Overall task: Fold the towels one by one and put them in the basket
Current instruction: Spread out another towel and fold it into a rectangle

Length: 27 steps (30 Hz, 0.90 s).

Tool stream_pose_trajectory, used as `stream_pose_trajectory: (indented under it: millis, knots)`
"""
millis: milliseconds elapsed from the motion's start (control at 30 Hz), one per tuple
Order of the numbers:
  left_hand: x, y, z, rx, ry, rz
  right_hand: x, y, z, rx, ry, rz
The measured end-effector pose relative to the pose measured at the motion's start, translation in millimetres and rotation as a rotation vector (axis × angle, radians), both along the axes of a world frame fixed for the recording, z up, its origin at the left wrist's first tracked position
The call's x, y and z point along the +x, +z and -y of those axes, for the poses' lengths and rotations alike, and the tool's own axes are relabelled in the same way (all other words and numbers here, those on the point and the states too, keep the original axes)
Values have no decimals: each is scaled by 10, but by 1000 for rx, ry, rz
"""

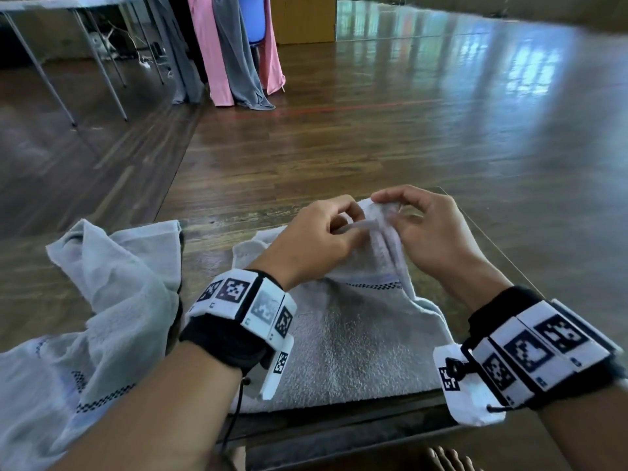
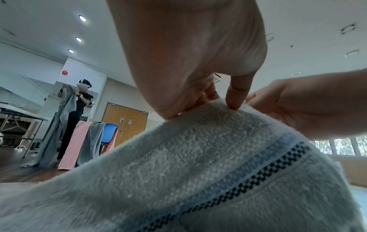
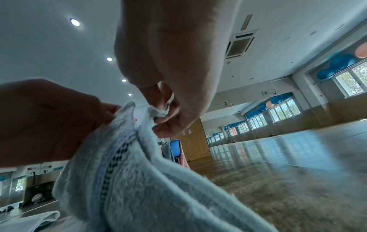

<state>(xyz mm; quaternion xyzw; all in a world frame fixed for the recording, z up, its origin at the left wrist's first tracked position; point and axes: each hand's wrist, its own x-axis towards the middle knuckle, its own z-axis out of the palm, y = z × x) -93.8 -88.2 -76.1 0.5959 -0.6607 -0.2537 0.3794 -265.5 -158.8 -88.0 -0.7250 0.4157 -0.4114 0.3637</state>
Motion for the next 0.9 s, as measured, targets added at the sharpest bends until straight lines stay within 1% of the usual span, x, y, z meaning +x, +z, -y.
stream_pose_trajectory:
  millis: [133,233,300,333,400,467,500,567,600,733,833,900]
  knots:
    - [-9,11,29,-46,22,19,-10,-12,23,8,-12,7]
    - [-18,7,18,-53,17,-23,14,5,44,18,-17,31]
    - [-17,25,6,-45,15,-66,40,15,48,-1,-18,14]
    - [-9,40,-3,-18,7,-87,46,22,56,-16,-26,1]
    - [33,75,-14,99,-31,-103,33,41,103,-42,-62,3]
    - [67,77,-29,222,-62,-80,-34,64,175,-70,-143,25]
    - [69,64,-40,245,-60,-80,-74,71,206,-73,-190,38]
    - [50,53,-47,213,-28,-117,-136,62,237,-43,-236,70]
    - [39,49,-48,172,-4,-135,-141,45,232,-15,-224,74]
    - [50,37,-27,22,62,-113,-23,15,95,85,-83,24]
    - [42,21,-18,-39,79,-95,38,46,-30,56,-9,6]
    - [25,28,-2,-52,103,-77,49,94,-86,58,26,24]
